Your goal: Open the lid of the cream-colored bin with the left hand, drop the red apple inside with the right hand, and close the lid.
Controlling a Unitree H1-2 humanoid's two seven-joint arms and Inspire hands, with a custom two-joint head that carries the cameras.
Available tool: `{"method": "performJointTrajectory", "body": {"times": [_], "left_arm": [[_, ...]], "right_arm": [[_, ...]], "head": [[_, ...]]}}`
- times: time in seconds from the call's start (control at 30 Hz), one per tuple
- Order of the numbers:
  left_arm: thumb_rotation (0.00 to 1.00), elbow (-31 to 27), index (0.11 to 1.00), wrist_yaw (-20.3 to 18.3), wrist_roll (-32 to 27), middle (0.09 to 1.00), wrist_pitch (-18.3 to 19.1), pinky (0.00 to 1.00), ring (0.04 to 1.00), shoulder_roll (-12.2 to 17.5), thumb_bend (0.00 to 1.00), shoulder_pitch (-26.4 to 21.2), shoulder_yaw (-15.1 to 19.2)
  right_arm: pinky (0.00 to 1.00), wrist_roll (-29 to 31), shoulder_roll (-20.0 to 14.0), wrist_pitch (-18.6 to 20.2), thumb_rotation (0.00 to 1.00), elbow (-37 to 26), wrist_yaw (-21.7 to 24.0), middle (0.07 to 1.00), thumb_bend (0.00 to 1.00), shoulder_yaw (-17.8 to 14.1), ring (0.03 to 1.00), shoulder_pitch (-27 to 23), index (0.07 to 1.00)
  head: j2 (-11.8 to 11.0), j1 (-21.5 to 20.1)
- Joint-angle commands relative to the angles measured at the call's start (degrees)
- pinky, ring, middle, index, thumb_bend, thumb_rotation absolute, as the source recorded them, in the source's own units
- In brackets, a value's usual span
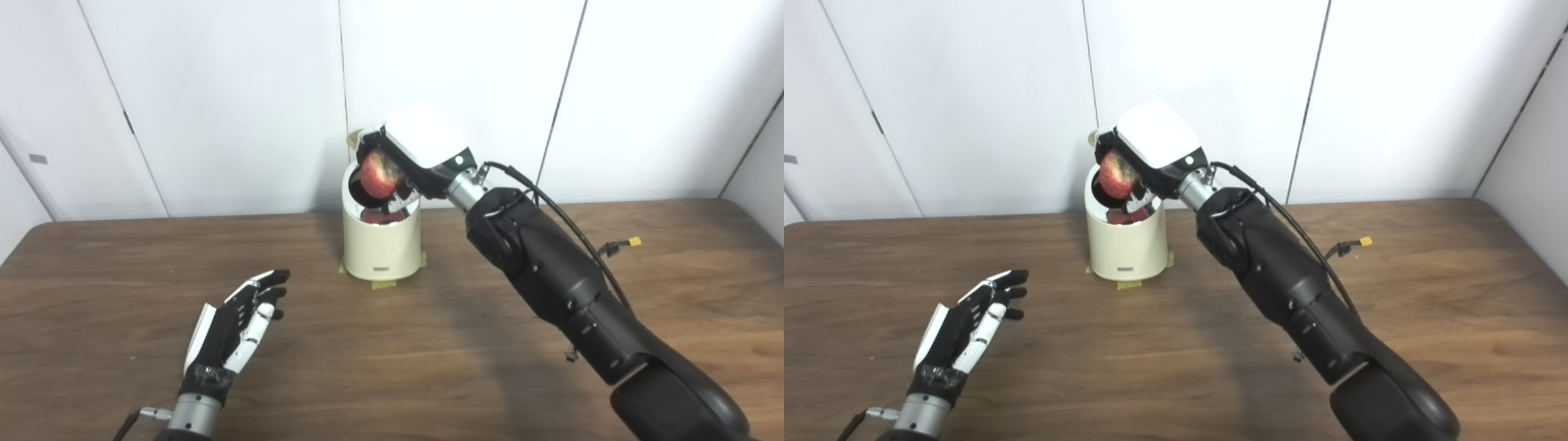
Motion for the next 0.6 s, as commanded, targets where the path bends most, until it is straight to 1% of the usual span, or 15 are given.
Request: {"method": "performJointTrajectory", "body": {"times": [0.0, 0.03, 0.07, 0.13, 0.33, 0.57], "left_arm": [[0.78, -2.0, 0.801, 0.2, 0.3, 0.841, -1.0, 0.67, 0.804, 0.7, 0.32, -1.7, 0.0], [0.78, -2.1, 0.802, 0.2, 0.3, 0.841, -0.9, 0.67, 0.805, 0.7, 0.32, -1.6, 0.0], [0.77, -2.1, 0.802, 0.2, 0.4, 0.841, -0.8, 0.67, 0.805, 0.7, 0.32, -1.6, -0.1], [0.77, -2.2, 0.802, 0.3, 0.5, 0.841, -0.7, 0.67, 0.803, 0.7, 0.32, -1.6, -0.1], [0.78, -2.3, 0.801, 0.4, 0.8, 0.843, -0.4, 0.67, 0.802, 0.7, 0.32, -1.6, -0.2], [0.76, -2.2, 0.8, 0.4, 0.6, 0.84, -0.7, 0.67, 0.803, 0.7, 0.3, -1.7, -0.3]], "right_arm": [[0.43, 0.6, -0.7, 0.3, 0.15, -1.4, -0.7, 0.581, 0.52, -0.6, 0.52, -2.1, 0.487], [0.43, 0.5, -0.7, 0.4, 0.17, -1.4, -0.7, 0.579, 0.79, -0.6, 0.518, -2.1, 0.516], [0.42, 0.4, -0.7, 0.5, 0.17, -1.5, -0.7, 0.58, 0.88, -0.6, 0.516, -2.1, 0.526], [0.42, 0.3, -0.8, 0.5, 0.17, -1.5, -0.6, 0.579, 0.95, -0.5, 0.512, -2.1, 0.537], [0.41, 0.0, -0.9, 0.8, 0.16, -1.5, -0.2, 0.583, 0.97, -0.5, 0.5, -2.3, 0.538], [0.4, -0.4, -0.9, 1.7, 0.17, -2.0, 1.4, 0.616, 0.98, -0.6, 0.496, -2.5, 0.571]], "head": [[0.1, -0.1], [0.1, -0.1], [0.1, -0.1], [0.1, -0.1], [0.1, -0.1], [0.2, -0.1]]}}
